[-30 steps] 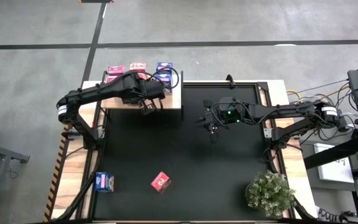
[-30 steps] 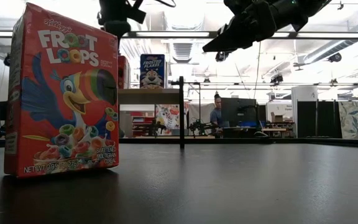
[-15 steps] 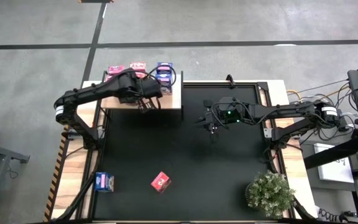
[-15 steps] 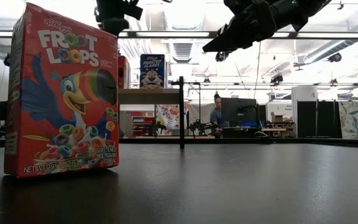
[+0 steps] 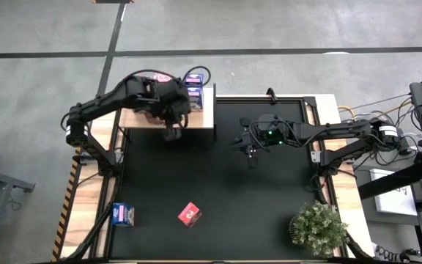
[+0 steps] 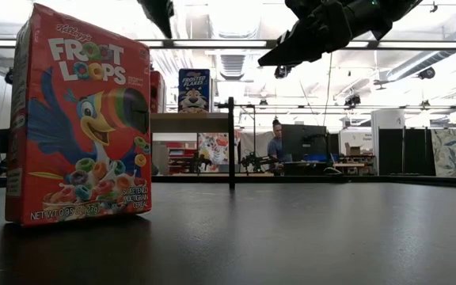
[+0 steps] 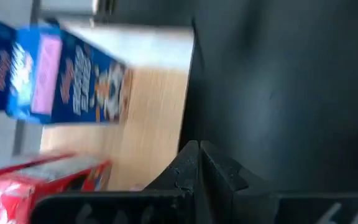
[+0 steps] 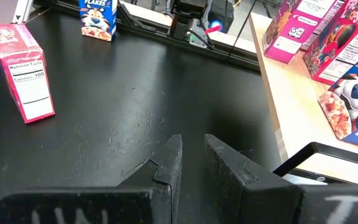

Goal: Stack cereal on shelf
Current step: Align the purple cereal box with the other purple cereal box on the shelf

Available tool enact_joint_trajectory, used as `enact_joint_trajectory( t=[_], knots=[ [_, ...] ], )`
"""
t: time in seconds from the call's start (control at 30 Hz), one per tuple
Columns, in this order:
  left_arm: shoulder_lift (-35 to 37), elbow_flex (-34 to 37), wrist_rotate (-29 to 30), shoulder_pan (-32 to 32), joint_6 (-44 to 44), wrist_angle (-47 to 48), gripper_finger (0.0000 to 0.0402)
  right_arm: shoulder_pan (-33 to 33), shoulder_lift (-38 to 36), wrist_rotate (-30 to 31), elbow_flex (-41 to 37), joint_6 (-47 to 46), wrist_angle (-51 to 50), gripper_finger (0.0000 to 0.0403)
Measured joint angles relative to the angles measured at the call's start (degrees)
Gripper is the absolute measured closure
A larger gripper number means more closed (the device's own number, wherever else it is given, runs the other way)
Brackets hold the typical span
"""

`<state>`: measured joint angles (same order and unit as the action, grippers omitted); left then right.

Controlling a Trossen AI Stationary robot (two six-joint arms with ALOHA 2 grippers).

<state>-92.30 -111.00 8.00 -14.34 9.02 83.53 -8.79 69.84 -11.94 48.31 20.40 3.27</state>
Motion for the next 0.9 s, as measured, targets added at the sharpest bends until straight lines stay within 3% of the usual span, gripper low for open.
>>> enact_joint_trajectory(
  t=[0.13,0.5,0.9],
  knots=[
    [-0.62,1.66,1.67,-2.62,4.37,5.48,0.0402,0.0,0.0,0.0,0.0,-0.24,-0.01,0.0344],
    [-0.66,3.68,2.0,-7.71,10.37,1.48,0.0402,0.0,0.0,0.0,0.0,-0.47,-0.01,0.0344],
    [-0.64,7.97,2.08,-12.58,11.06,1.54,0.0402,0.01,0.0,0.0,0.0,-1.05,-0.04,0.0344]
  ],
)
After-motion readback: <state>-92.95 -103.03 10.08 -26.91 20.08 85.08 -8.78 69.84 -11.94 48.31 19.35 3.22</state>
